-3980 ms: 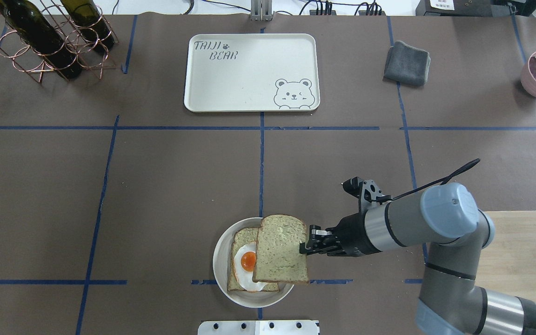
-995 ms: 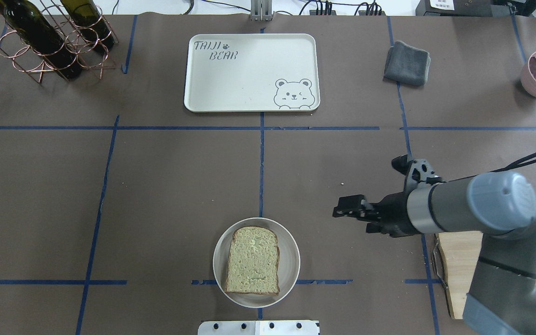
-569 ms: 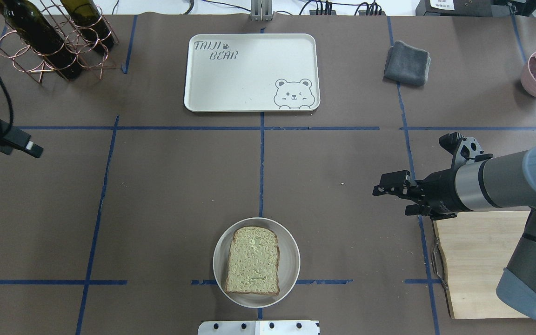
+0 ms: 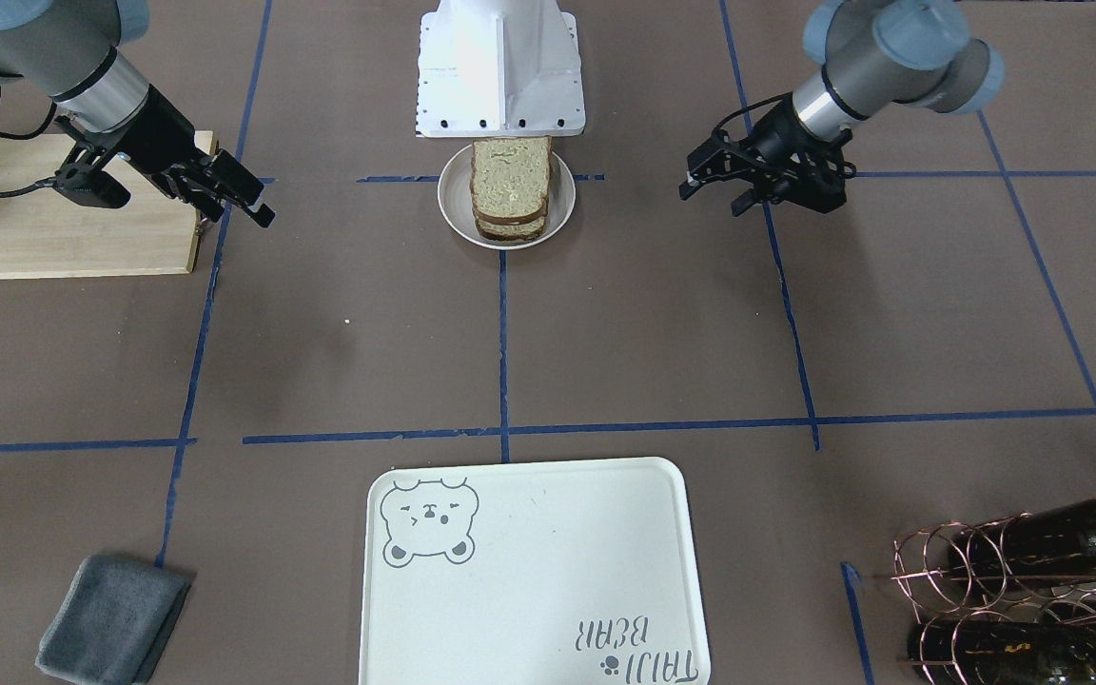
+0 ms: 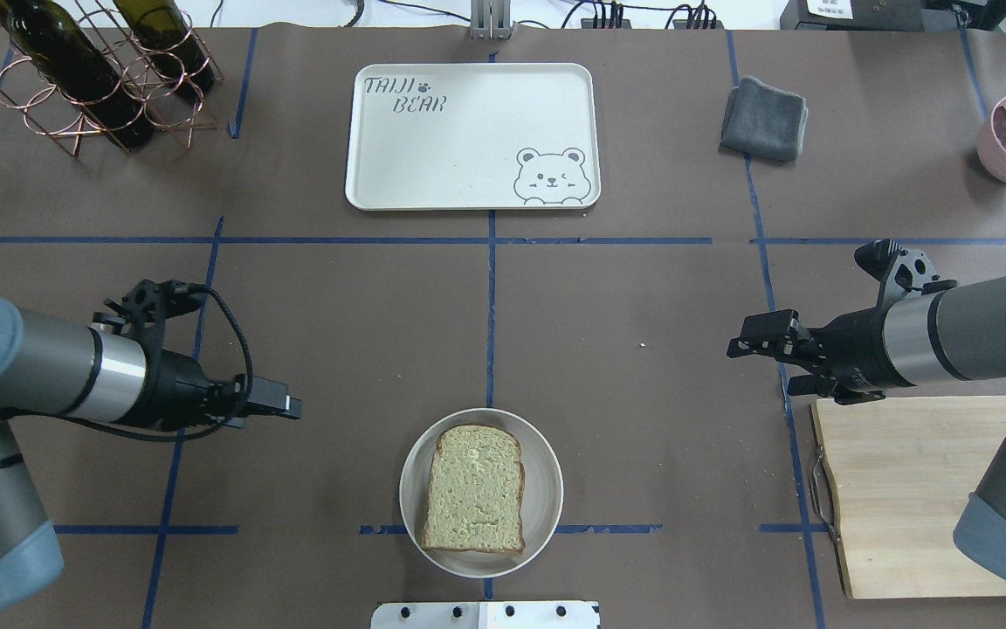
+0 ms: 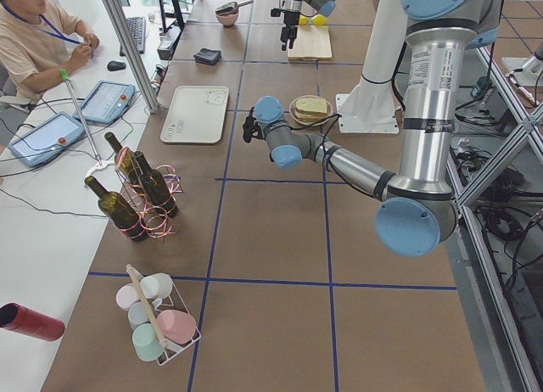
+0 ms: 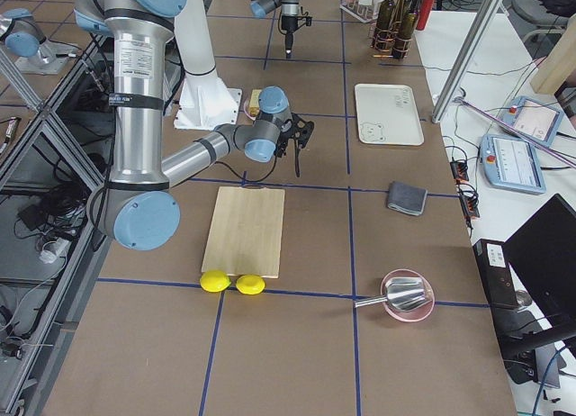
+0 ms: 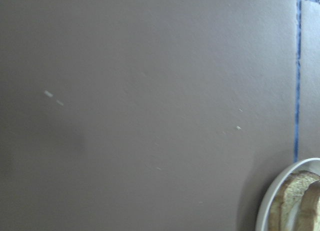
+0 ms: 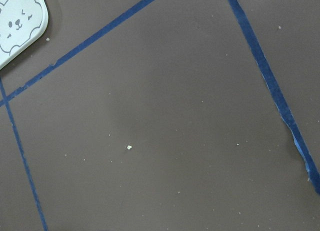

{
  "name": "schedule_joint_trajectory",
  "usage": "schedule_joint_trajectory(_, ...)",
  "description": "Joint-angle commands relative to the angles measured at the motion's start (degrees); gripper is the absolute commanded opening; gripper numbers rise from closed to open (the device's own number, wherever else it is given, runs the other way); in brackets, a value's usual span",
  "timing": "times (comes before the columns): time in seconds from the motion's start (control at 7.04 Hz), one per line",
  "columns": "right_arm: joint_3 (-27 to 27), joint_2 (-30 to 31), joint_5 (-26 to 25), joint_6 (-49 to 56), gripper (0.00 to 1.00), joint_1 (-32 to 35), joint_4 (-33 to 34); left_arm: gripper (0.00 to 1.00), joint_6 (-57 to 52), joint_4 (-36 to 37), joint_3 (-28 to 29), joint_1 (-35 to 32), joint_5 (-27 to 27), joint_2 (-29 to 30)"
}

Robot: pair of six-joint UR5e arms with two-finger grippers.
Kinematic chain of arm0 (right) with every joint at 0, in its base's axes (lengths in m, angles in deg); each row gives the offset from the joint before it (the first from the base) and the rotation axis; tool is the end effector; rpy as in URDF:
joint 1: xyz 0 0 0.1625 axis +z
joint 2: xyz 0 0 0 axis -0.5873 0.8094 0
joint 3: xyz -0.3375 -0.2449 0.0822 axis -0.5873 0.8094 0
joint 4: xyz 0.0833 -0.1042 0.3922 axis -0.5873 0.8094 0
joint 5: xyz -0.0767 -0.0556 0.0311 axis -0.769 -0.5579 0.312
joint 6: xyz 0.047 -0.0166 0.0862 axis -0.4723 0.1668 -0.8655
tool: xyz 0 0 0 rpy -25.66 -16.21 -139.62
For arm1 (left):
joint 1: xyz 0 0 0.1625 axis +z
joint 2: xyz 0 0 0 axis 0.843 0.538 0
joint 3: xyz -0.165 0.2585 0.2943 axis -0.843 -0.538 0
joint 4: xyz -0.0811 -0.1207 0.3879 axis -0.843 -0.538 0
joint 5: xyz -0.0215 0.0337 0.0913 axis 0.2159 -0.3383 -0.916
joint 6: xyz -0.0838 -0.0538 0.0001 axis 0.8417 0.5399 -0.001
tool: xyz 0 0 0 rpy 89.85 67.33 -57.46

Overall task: Make sandwich and place on tray
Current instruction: 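Grasp the rim of the white plate with the left gripper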

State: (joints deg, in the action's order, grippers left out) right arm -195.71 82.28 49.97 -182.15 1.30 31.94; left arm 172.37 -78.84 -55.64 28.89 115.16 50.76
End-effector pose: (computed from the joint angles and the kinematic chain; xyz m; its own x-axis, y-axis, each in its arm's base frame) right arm -0.3130 -0.3514 0.3877 0.3269 0.3828 0.8640 -0.2793 0.9126 -0.2987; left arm 0.4014 -0.3224 0.3549 0.2850 -0.0358 -0.9579 0.0483 0.9986 -0.0230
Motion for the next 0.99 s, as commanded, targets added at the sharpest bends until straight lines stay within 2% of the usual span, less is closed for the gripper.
schedule_joint_trajectory(0.0,0.03,0.09,0.05,0.56,1.0,0.44,0.01,0.86,4.52,-0.28,0.47,5.09,-4.98,2.61)
schedule_joint_trajectory(0.43,-0.06,0.08,0.4,0.56,1.0,0.97,-0.08,0.73,9.97,1.66,3.81,9.22,-8.31,8.84)
schedule_joint_trajectory(0.71,0.2,0.26,-0.04,0.56,1.0,0.88,-0.17,0.6,10.15,1.66,5.83,10.02,-8.41,10.0)
schedule_joint_trajectory(0.85,0.29,0.09,-0.21,0.56,1.0,0.79,-0.34,0.59,10.68,1.66,7.14,10.46,-8.41,10.53)
